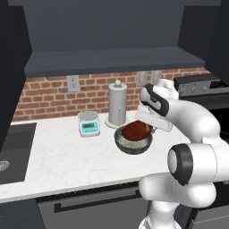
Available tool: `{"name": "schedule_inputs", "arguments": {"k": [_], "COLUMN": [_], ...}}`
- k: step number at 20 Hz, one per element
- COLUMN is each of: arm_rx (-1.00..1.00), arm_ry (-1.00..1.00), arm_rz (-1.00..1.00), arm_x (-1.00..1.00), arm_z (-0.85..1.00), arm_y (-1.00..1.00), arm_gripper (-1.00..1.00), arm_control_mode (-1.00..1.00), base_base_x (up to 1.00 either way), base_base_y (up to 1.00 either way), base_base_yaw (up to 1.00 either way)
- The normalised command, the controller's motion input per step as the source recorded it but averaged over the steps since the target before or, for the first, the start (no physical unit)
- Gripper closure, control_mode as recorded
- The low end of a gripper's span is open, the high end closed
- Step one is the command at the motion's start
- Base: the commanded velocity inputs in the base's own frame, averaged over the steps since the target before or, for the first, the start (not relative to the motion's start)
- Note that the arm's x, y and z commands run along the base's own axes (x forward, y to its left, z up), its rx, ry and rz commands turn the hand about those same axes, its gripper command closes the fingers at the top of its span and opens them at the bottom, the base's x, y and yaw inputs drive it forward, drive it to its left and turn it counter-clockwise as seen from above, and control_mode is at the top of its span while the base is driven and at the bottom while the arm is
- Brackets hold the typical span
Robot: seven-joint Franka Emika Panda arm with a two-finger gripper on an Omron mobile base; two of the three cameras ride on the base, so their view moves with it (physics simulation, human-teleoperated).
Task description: Pick up the bowls on the counter and stack them on top of one another in the open cabinet. Place the smaller bowl on top of the larger bowl.
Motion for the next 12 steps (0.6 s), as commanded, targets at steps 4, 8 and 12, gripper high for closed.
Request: {"name": "schedule_inputs", "arguments": {"k": [4, 8, 12], "arm_rx": [0.08, 0.03, 0.00], "arm_ry": [0.00, 0.00, 0.00], "arm_rz": [0.00, 0.00, 0.00], "arm_x": [0.17, 0.08, 0.03], "arm_z": [-0.20, -0.33, -0.38], "arm_y": [0.19, 0.03, 0.00], "arm_gripper": [1.00, 1.00, 1.00], "arm_control_mode": [-1.00, -1.00, -1.00], "base_base_x": [0.00, 0.00, 0.00], "base_base_y": [0.00, 0.00, 0.00], "base_base_yaw": [0.00, 0.00, 0.00]}}
